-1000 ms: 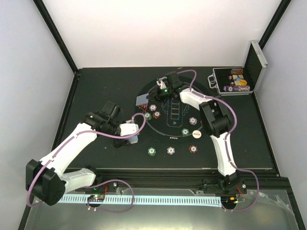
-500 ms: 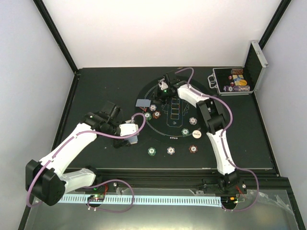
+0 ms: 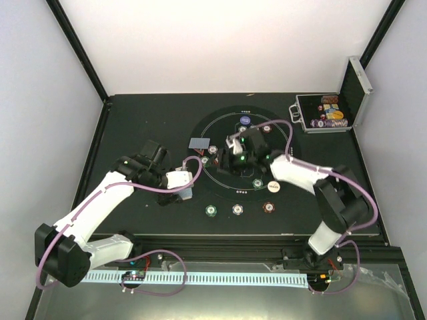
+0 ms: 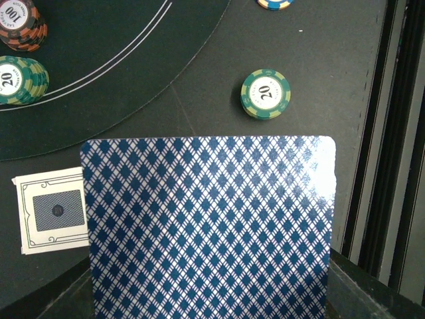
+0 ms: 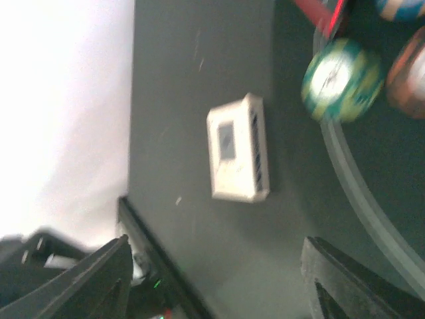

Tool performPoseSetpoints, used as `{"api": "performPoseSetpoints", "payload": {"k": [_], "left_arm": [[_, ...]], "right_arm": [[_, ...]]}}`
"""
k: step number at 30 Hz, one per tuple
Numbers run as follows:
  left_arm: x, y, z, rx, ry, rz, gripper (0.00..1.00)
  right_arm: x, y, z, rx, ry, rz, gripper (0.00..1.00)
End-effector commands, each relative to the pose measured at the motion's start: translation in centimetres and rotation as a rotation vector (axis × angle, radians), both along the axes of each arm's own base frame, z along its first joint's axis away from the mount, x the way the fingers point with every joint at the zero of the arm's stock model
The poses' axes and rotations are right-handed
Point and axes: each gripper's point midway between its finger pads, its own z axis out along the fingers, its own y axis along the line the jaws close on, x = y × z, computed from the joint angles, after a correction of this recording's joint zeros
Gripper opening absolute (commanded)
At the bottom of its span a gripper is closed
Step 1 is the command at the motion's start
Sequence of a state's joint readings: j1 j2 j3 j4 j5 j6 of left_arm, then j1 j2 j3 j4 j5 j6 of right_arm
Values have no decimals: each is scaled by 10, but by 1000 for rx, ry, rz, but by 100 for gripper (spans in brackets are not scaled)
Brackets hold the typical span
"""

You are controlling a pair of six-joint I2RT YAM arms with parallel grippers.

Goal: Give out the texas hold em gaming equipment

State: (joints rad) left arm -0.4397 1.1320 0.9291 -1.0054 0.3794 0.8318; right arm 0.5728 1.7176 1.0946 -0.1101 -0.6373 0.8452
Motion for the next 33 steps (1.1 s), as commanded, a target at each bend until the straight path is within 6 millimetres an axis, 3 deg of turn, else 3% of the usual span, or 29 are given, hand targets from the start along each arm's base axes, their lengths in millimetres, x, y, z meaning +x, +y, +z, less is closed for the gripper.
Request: {"api": "performPoseSetpoints", "payload": {"k": [1,4,9,19,33], "left_arm": [[4,-8,20,-57,-19,-3,2],[5,-10,22,-65,-14,-6,2],[6,-13,23,-70,-2,-10,2],[6,-13,23,-67,-2,-15,2],[6,-12,23,-66,-8,-17,2]], "right_arm": [[-55,23,31,219,-14,70,76],[-86,32,37,275,-6,110,79],[-114,50,42,320,3,173,79],[-124,75,45,354,31,232,79],[-127,108,23,330,96,276,68]]}}
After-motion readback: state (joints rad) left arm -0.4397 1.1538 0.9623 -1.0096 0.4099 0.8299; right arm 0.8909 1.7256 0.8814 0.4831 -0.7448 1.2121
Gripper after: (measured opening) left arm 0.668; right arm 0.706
